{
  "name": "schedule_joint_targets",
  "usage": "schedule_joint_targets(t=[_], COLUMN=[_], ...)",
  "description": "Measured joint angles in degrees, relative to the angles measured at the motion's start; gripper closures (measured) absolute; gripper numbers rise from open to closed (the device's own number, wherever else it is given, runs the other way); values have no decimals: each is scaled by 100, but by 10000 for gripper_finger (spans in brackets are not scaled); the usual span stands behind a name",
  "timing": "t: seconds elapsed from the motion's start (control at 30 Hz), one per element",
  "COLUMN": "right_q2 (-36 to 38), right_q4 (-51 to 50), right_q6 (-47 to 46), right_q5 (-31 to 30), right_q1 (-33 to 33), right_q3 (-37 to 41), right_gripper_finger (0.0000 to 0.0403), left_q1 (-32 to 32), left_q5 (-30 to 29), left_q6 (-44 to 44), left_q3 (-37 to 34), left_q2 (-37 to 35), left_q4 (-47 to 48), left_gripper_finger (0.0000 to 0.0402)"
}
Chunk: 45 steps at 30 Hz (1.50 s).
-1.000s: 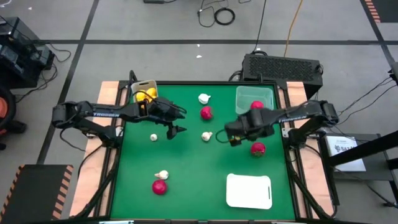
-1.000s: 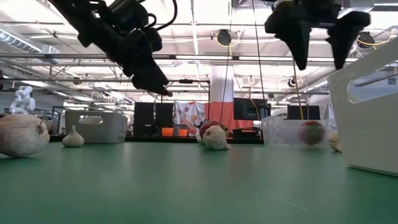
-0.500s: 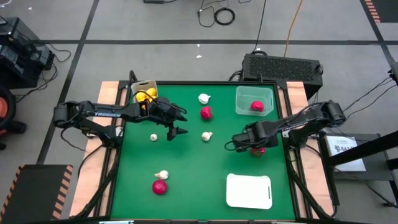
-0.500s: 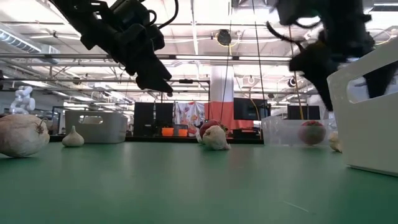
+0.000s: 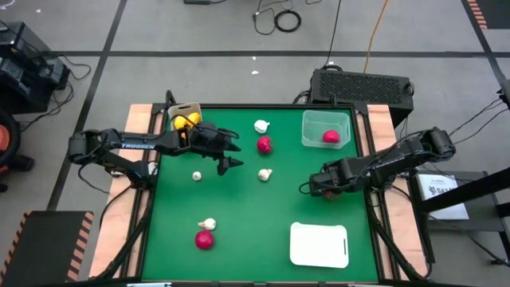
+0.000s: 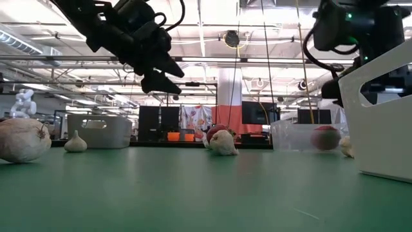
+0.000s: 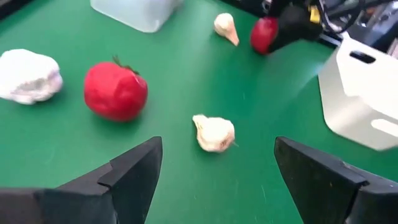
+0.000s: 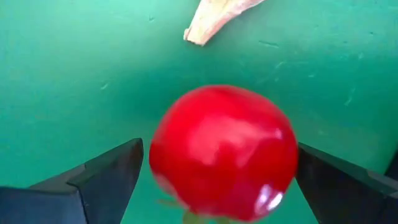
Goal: Sort produce into baskets
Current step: Put the red tomato in the transparent bin
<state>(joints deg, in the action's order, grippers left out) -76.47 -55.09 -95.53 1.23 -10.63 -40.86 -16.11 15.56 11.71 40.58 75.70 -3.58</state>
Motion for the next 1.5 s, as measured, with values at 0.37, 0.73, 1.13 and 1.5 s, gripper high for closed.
schedule_joint_targets(t=[0.37,0.73,1.13,1.5], right_q2=[4,7,9,-153], right_q4=[302,429,-1201,-1218], right_q6=[377,981,3052,6120], right_q5=[-138,-128,-1324,-1481], right_q1=[2,27,1216,4007], right_q3=[256,-151,-2237,-2831], right_gripper_finger=[27,94,81,81], left_q1=[-34,-32,-32,-29], left_q5=[-257,-551,-567,-588], left_q6=[479,756,902,904], left_q3=[0,-2,-2,-2], left_q2=[0,-2,-2,-2], left_q4=[-130,-213,-209,-205], left_gripper_finger=[84,84,84,84])
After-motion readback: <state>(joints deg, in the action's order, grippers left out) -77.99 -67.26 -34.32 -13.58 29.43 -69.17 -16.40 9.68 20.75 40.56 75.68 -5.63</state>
